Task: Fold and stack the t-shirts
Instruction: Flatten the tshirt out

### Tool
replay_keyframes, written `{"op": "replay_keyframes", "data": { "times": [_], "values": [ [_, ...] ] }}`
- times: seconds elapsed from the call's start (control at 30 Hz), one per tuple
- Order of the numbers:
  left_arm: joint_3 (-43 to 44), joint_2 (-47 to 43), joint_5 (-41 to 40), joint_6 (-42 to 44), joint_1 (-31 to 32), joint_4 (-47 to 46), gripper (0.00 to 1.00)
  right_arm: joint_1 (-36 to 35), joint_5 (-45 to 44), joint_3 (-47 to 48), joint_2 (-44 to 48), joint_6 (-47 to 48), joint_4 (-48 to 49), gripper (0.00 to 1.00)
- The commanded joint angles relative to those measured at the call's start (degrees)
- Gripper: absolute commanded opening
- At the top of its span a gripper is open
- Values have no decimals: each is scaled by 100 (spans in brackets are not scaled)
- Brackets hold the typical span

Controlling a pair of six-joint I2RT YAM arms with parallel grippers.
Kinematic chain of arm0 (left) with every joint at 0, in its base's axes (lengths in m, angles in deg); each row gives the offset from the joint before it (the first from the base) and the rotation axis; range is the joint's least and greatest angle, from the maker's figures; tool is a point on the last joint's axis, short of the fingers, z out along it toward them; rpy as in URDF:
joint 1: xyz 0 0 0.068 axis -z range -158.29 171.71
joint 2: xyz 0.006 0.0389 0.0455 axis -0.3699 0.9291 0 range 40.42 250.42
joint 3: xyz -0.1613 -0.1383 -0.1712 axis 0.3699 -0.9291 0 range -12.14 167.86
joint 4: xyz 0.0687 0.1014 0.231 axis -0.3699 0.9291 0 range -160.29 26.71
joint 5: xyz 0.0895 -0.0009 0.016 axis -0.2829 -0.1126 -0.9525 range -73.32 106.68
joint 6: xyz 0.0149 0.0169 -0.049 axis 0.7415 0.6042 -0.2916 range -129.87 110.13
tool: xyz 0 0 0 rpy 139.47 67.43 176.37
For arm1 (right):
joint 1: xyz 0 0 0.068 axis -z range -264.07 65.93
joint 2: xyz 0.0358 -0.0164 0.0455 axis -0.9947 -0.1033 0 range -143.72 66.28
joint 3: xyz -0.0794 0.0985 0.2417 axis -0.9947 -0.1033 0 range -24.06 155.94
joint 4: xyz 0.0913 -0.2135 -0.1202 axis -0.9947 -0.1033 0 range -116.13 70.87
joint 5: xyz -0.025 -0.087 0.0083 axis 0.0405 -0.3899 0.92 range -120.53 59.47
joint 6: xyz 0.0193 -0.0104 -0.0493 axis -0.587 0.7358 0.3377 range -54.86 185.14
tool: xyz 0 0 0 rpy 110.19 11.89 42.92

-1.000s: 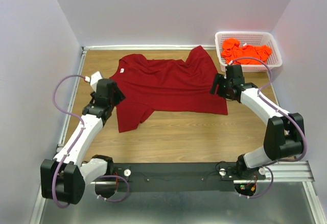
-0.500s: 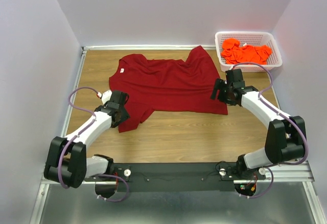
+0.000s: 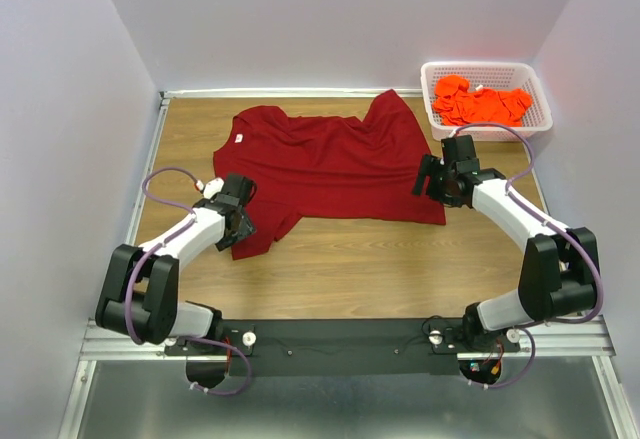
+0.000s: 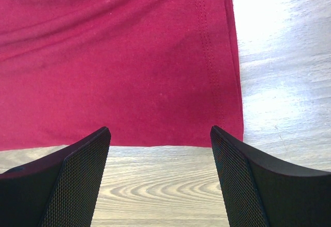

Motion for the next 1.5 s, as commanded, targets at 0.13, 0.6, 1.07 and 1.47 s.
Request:
{"op": "replay_keyframes", "data": {
  "times": [0.13, 0.6, 1.07, 1.47],
  "values": [
    [90, 275, -27, 125, 34, 88, 66, -25, -108, -142, 188, -39, -130, 86],
    [-15, 442, 316, 134, 34, -35, 39, -33, -178, -160, 302, -12, -130, 86],
    [-60, -269, 325, 160, 43, 35, 0, 177, -381, -590, 372, -442, -200, 85],
    [99, -1096, 440, 222, 34, 229, 0, 397, -521, -783, -164, -908, -165, 80]
  ]
}}
